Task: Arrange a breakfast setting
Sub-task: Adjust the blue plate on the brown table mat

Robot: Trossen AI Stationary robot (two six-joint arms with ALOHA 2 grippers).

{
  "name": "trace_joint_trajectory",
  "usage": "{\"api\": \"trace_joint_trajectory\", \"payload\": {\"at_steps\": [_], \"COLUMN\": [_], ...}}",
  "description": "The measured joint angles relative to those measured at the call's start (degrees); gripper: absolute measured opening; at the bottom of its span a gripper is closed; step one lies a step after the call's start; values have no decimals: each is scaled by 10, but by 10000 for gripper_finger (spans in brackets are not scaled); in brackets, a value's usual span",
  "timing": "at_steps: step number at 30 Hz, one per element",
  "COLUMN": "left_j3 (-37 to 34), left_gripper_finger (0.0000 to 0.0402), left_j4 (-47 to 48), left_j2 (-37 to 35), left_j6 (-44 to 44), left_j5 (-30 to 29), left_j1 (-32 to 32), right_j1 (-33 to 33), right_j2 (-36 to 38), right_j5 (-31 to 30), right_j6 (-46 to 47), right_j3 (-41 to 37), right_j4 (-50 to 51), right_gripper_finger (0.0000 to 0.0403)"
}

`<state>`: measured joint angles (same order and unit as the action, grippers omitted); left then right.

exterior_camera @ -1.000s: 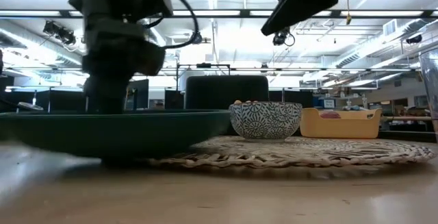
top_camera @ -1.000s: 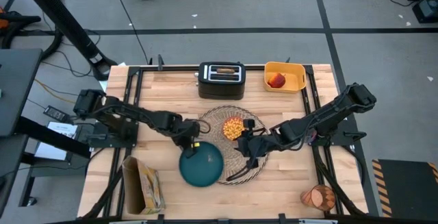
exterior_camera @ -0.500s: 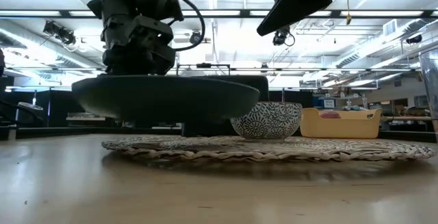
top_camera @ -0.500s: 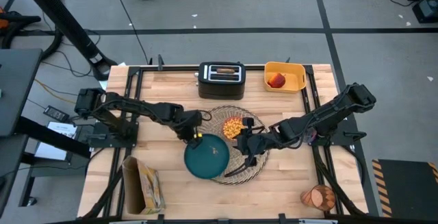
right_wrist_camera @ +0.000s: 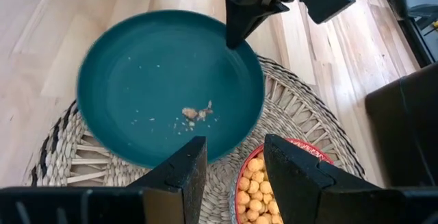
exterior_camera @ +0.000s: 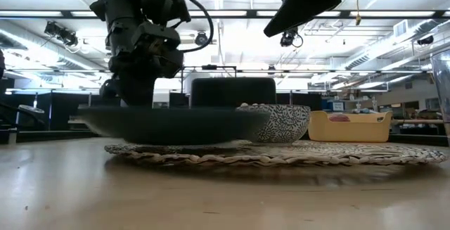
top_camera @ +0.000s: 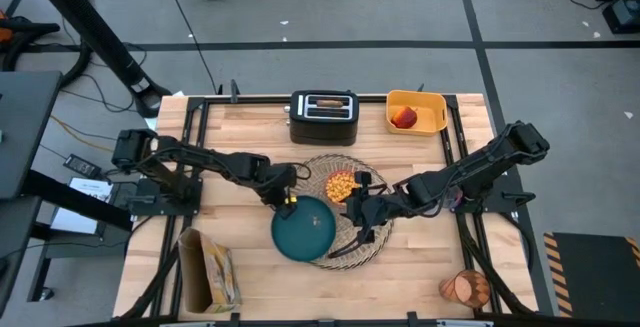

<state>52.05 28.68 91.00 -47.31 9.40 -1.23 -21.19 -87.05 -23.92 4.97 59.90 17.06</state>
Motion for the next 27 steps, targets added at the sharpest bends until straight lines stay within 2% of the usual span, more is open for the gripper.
{"api": "trace_joint_trajectory", "payload": {"at_steps": [17,27], "left_j3": [0,0], "left_gripper_finger": [37,119], "left_j4": [-47,-46], "left_j2": [24,24], "left_j6": [45,58], "left_j5": [3,35], "left_j1": [0,-2], "right_j1": [-1,-1], "right_j2": [0,0], "right_j5": [3,13], "right_j6": [0,-35], "right_j3": [0,0], "right_j4": [-10,-10], "right_gripper_finger": [153,153]}}
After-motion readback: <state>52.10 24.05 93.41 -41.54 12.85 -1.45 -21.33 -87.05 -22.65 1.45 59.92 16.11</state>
